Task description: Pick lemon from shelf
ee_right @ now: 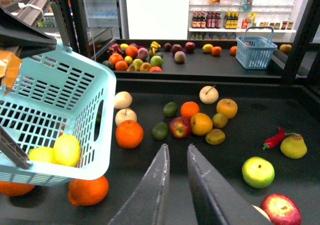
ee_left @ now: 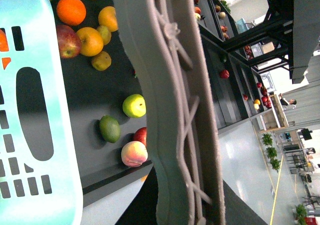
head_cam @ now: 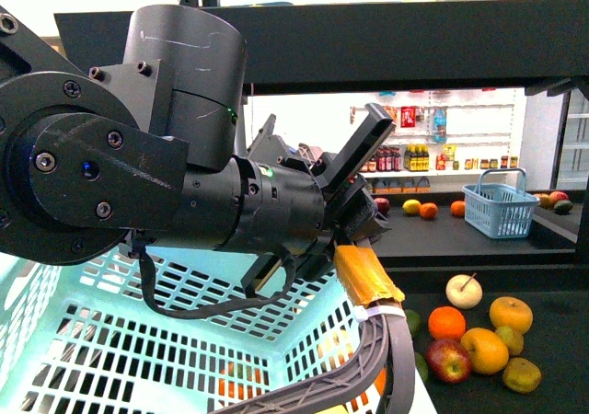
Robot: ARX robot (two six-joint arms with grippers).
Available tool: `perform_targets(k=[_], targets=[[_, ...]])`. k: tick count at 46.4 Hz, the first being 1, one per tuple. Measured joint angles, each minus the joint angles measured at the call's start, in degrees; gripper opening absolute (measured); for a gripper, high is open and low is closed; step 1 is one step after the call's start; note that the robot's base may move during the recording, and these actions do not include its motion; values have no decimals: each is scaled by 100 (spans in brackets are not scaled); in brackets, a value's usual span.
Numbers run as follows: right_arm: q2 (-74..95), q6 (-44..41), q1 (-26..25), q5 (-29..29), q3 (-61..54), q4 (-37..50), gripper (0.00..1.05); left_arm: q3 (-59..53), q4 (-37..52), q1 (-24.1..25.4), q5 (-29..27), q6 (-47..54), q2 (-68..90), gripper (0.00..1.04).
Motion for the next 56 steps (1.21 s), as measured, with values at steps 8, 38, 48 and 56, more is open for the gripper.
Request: perform_targets(k=[8,38,48,56], targets=[[-74,4,-4,0,-101,24,2,0,0,0,0,-2,0,8],[-321,4,-11,-9,-295,57,41,0,24,0,20,17,0,8],[-323,4,-11,-11,-295,57,80,7,326,77,-114,321,4,8],[-323,4,-11,-9,-295,57,98,7,520,310,-564,-24,4,8]])
